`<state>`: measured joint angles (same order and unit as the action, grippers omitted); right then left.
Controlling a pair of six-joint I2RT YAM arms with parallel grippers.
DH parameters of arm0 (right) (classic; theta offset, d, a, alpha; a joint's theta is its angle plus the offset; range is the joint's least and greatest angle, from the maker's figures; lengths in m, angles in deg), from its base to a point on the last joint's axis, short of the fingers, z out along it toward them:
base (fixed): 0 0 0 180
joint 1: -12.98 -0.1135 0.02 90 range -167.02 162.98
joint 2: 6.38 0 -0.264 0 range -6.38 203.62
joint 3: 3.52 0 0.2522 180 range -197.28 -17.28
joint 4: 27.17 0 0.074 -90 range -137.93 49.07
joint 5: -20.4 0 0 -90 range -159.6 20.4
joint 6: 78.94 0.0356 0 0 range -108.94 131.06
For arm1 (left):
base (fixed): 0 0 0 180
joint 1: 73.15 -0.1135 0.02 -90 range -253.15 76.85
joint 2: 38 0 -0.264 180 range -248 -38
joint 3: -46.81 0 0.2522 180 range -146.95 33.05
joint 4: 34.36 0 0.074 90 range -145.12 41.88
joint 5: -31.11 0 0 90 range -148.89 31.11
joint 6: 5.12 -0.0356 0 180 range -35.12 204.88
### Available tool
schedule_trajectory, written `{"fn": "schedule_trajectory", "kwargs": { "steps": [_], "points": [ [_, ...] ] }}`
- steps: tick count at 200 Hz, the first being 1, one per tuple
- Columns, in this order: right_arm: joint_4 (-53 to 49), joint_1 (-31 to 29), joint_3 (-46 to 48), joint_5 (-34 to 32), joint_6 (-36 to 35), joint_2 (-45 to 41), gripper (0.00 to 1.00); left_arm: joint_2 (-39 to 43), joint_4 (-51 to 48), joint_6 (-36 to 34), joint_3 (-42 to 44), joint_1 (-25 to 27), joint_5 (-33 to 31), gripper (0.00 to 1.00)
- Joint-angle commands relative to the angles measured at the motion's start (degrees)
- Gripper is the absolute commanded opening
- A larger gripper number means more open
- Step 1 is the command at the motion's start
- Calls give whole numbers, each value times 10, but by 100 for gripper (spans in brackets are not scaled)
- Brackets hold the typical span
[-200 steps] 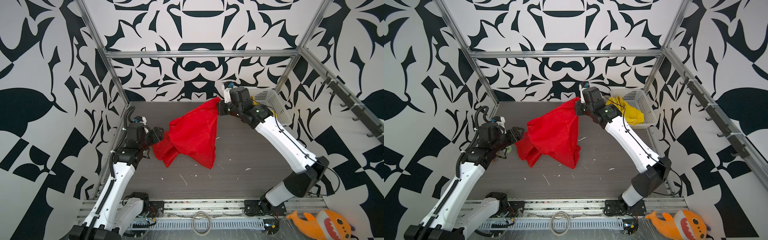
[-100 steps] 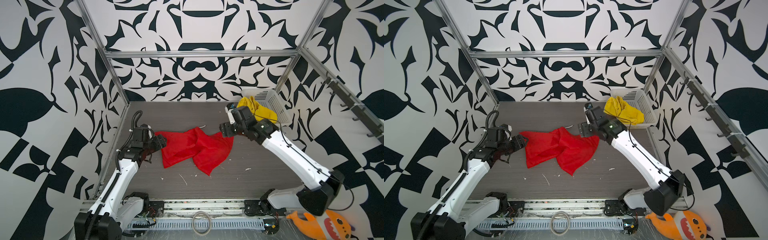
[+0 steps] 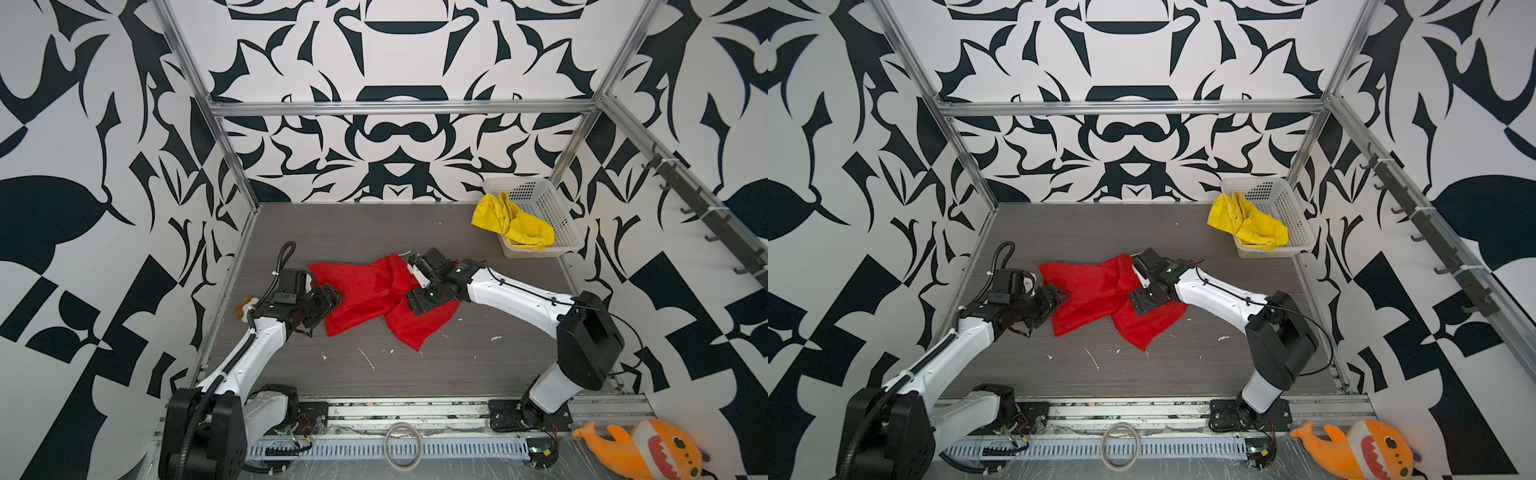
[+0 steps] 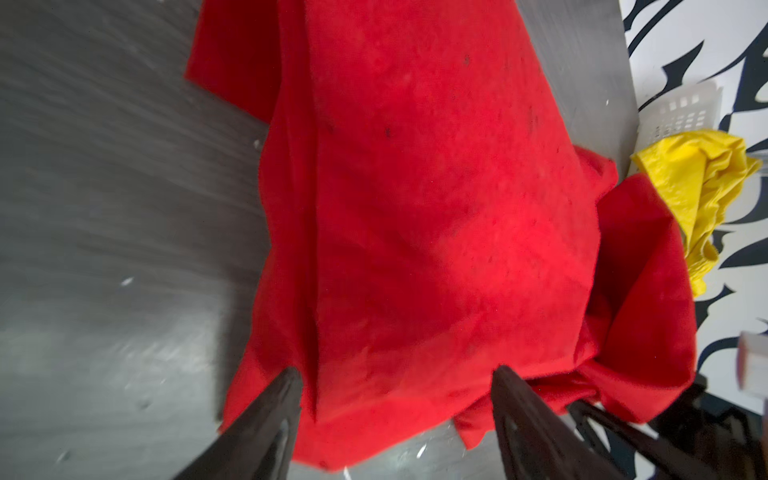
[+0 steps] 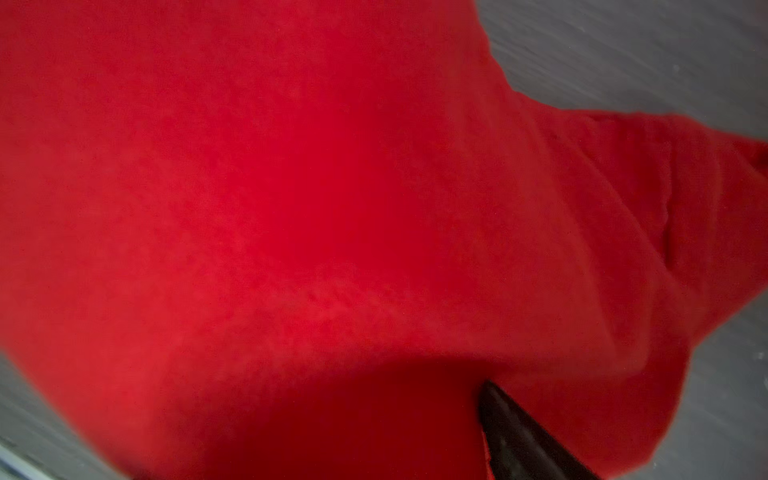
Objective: Fold and stack the shorts
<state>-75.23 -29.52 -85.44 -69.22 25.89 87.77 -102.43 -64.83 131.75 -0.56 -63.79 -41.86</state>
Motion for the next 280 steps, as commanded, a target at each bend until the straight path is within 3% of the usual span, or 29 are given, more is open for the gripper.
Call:
{"fn": "schedule_trajectory", "kwargs": {
  "steps": [1, 16, 30, 51, 76, 103, 124, 158, 188, 213, 236, 262, 280],
  "points": [
    [23, -4, -9, -13, 0, -1, 83, -32, 58, 22, 2, -1, 7, 74],
    [29, -4, -5, -15, 0, 1, 69, -54, 85, 27, 2, -1, 9, 67],
    [37, -4, 0, -20, 5, -3, 55, -71, 99, 28, -7, -1, 21, 46],
    [48, -4, 7, -8, 7, -23, 23, -71, 69, 8, -35, -1, 24, 17],
    [49, -11, 9, 13, 16, -74, 0, -22, -42, -49, -107, -1, -17, 2],
    [43, -45, -12, 55, 3, -136, 0, 23, -177, -132, -232, -1, -92, 0],
    [20, -74, -52, 80, -7, -167, 0, 10, -252, -191, -358, -1, -119, 0],
    [-18, -78, -136, 117, -8, -207, 0, -81, -362, -281, -610, -1, -132, 0],
    [-51, -77, -217, 193, -15, -222, 0, -202, -429, -341, -837, -1, -149, 0],
    [-97, -71, -255, 176, -14, -222, 0, -291, -459, -383, -976, -1, -160, 0],
    [-106, 0, -239, 187, 10, -209, 0, -366, -453, -410, -1021, -1, -158, 0],
    [-68, 129, -180, 293, 34, -161, 0, -462, -413, -420, -1043, 0, -139, 0],
    [-66, 185, -181, 269, 18, -96, 0, -538, -377, -413, -1070, 0, -120, 6]
  ]
}}
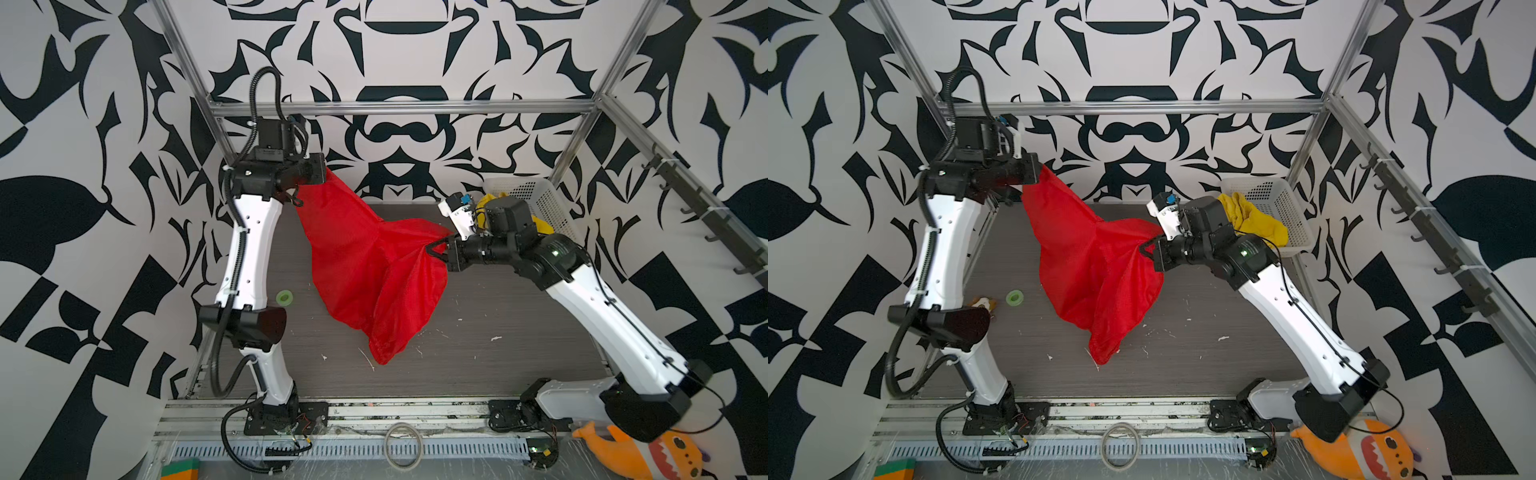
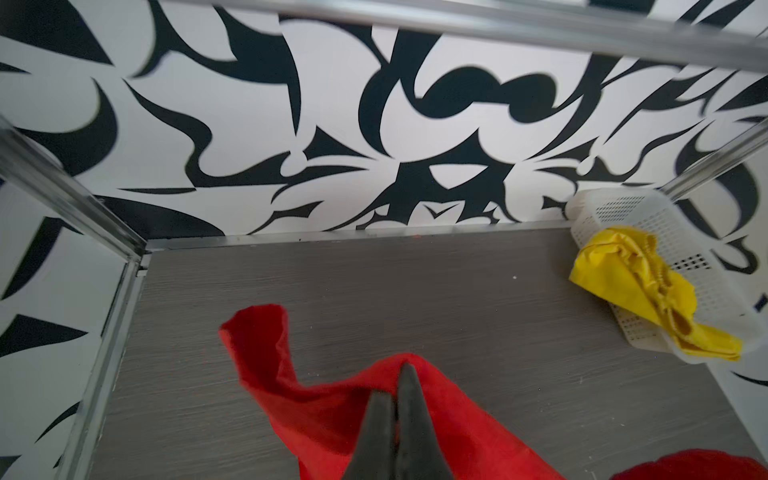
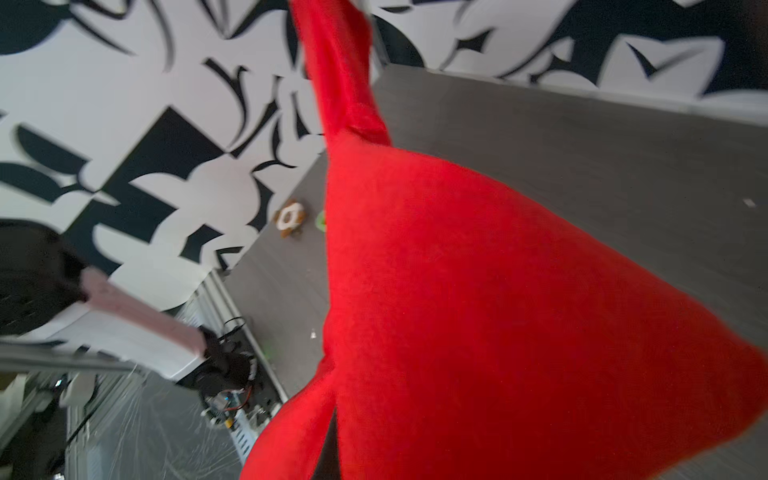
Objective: Fold and stack the shorts
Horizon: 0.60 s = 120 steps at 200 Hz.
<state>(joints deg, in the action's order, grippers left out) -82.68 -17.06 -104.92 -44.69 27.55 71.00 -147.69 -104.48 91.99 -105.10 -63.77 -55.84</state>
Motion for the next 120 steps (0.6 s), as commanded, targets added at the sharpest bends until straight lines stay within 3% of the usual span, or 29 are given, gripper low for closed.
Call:
{"fn": "schedule_trajectory", "kwargs": {
  "steps": [1, 28, 52, 66, 83, 103, 120],
  "points": [
    [8, 63, 12, 23, 0, 76, 0, -90, 21, -15, -27, 0, 20, 7],
    [-1, 100, -57, -92, -33, 183, 44, -189, 66, -8, -67, 0, -24, 41],
    [-63, 106, -155, -129, -46, 247, 63, -222, 39, 3, -97, -4, -31, 53],
    [-88, 102, -173, -145, -44, 240, 74, -188, 41, 6, -47, -4, -34, 57],
    [-90, 88, -141, -155, -21, 197, 78, -100, 76, 23, 83, -4, -12, 58],
    [-42, 45, -29, -155, 22, 118, 78, 26, 153, 35, 274, 3, 67, 58],
    [20, 1, 84, -131, 93, 54, 77, 125, 189, 29, 413, 26, 94, 58]
  ]
}}
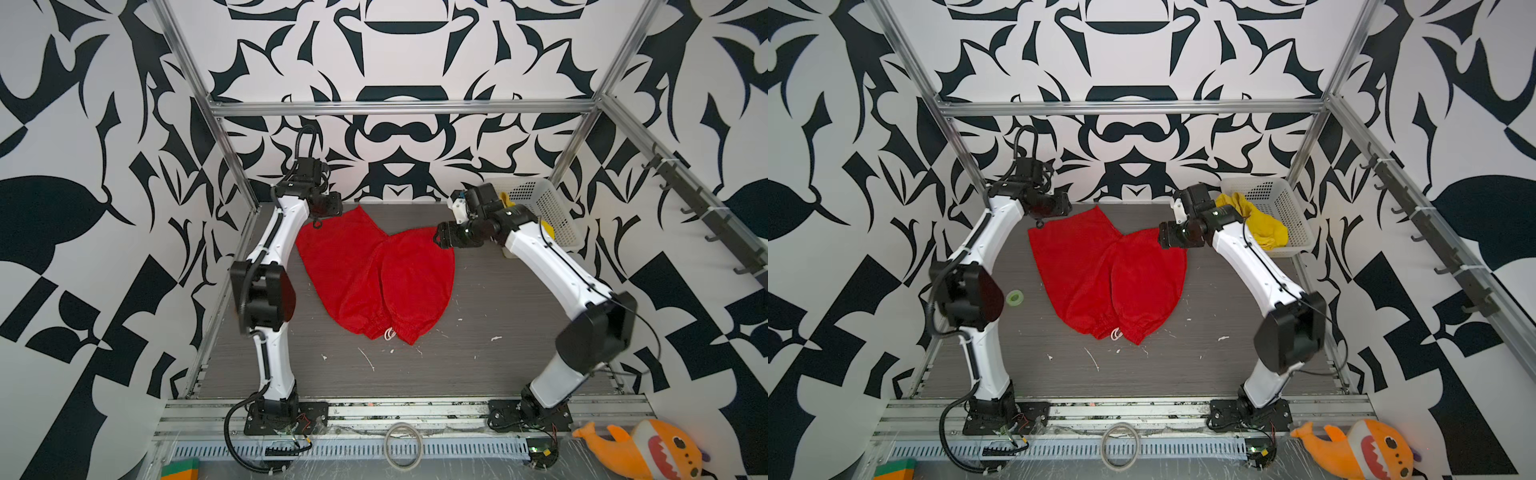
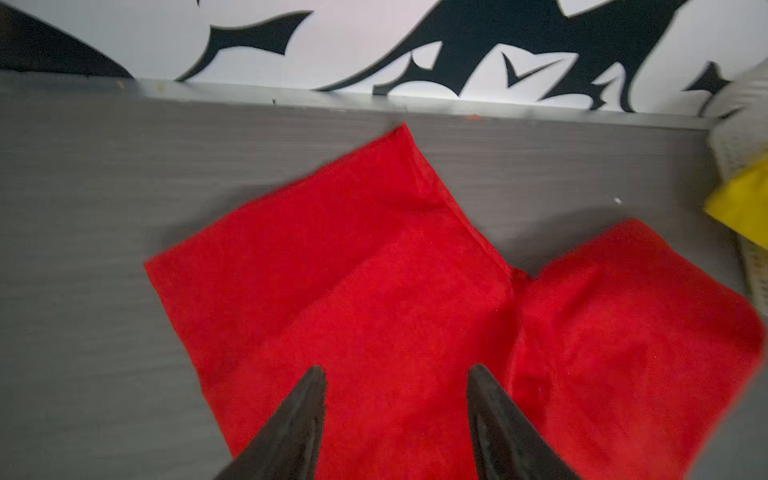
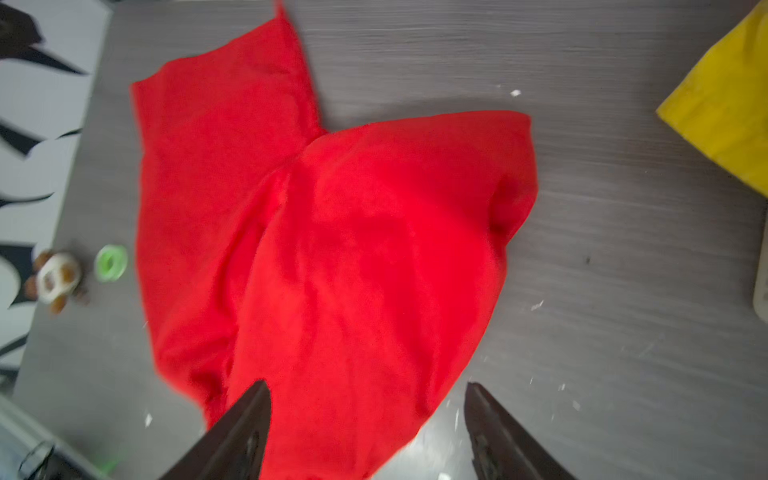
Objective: Fold and stack the shorts
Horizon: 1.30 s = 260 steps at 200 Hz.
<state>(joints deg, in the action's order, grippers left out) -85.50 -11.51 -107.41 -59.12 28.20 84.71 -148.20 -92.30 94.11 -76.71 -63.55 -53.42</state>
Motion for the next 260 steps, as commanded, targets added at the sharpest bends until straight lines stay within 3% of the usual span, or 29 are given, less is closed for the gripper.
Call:
{"fn": "schedule_trajectory", "kwargs": {
  "steps": [1, 41, 82, 105, 155, 209, 239, 260],
  "points": [
    [53, -57, 117, 14, 91, -87, 77, 136, 68, 7, 136, 26, 70, 58],
    [220, -162, 352, -1, 264, -171, 77, 296, 77, -13, 376, 137, 46, 57],
    [269, -241, 435, -30, 343, -128, 78, 346, 90, 129, 548, 232, 21, 54],
    [309, -260, 453, -33, 343, -98, 78, 342, 114, 173, 604, 276, 4, 55],
    [317, -283, 444, -35, 296, -55, 81, 272, 139, 167, 623, 302, 27, 58],
    [314, -286, 439, -94, 273, -14, 80, 207, 149, 168, 618, 314, -18, 62],
    [335, -285, 443, -115, 261, 1, 67, 177, 147, 173, 618, 320, -47, 58],
    [347, -285, 446, -128, 258, 14, 48, 167, 132, 183, 619, 321, -61, 45]
  ]
}}
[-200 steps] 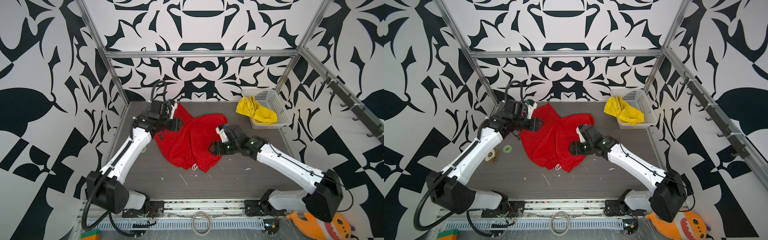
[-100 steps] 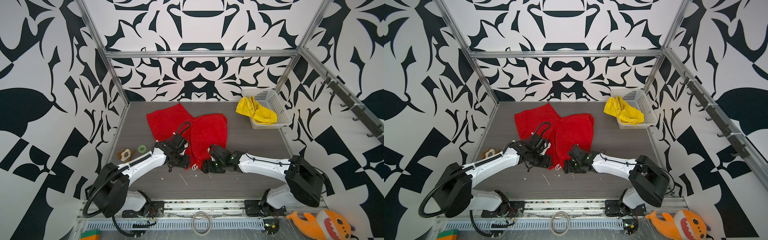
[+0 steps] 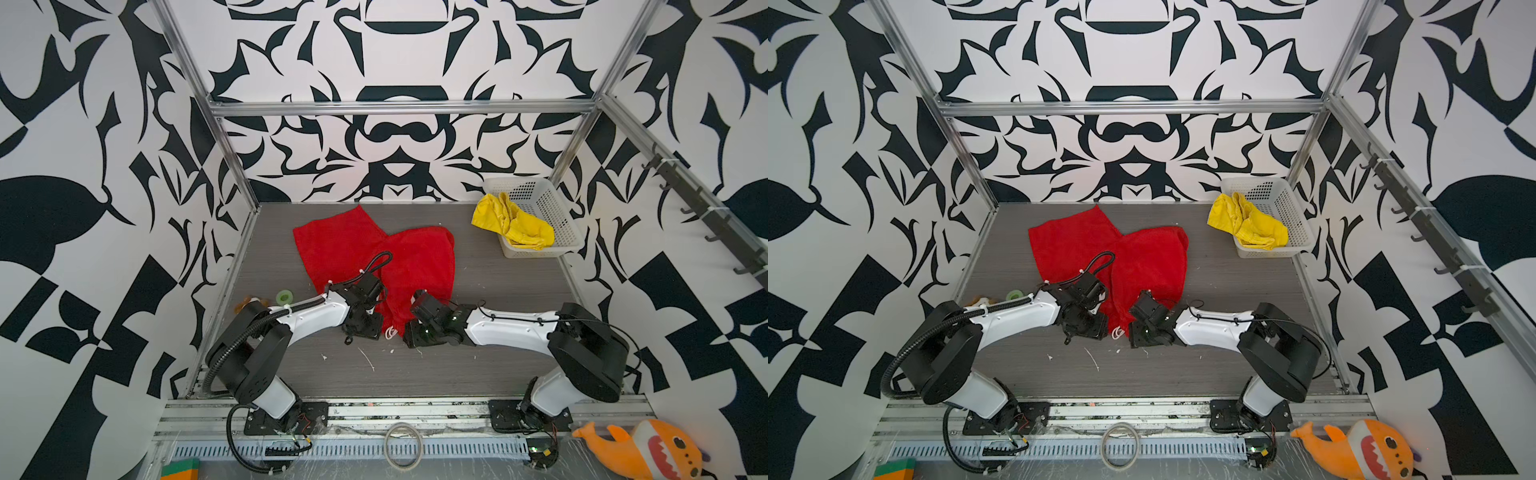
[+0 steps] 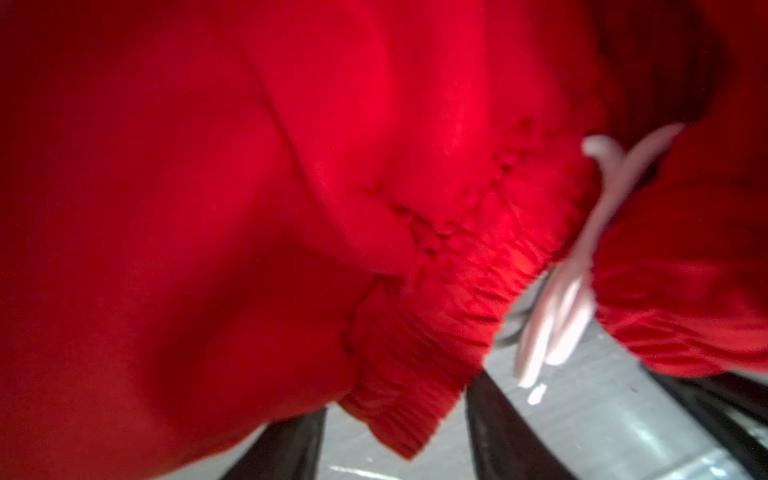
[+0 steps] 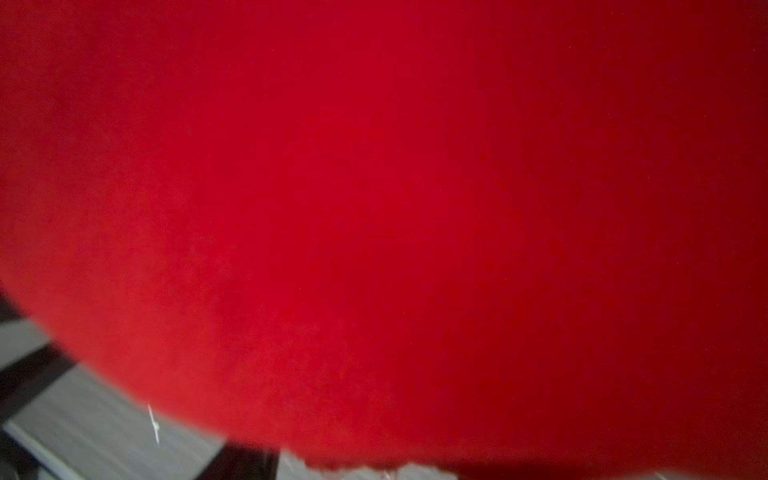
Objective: Fold and stack the shorts
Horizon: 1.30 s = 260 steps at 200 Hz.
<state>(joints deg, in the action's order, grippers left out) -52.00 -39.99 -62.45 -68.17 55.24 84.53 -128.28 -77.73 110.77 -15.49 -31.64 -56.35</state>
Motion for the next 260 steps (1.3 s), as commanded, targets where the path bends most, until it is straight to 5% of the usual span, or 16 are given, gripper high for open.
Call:
{"fn": "schedule_trajectory", "kwargs": {
  "steps": [1, 34, 76, 135, 187, 222, 260],
  "points": [
    [12, -1, -4, -39, -13, 16, 47, -32, -14, 16, 7, 2, -32, 43],
    [-16, 7, -6, -86, -23, -25, 17, 11, -58, 16, -5, 3, -46, 21],
    [-77, 92, -42, -69, -88, -154, 0, 92, -144, -34, -58, 3, -25, 16],
    [-134, 272, -215, 107, -232, -108, 0, 105, -236, -82, -131, 8, 41, 11],
    [-145, 328, -320, 191, -264, 4, 0, 53, -125, -44, -139, 77, 94, 12],
    [-166, 385, -277, 202, -257, -7, 57, -31, -54, -35, -181, 95, 150, 45],
    [-223, 407, -202, 169, -274, -109, 64, 11, -65, -81, -192, 88, 125, 54]
  ]
}}
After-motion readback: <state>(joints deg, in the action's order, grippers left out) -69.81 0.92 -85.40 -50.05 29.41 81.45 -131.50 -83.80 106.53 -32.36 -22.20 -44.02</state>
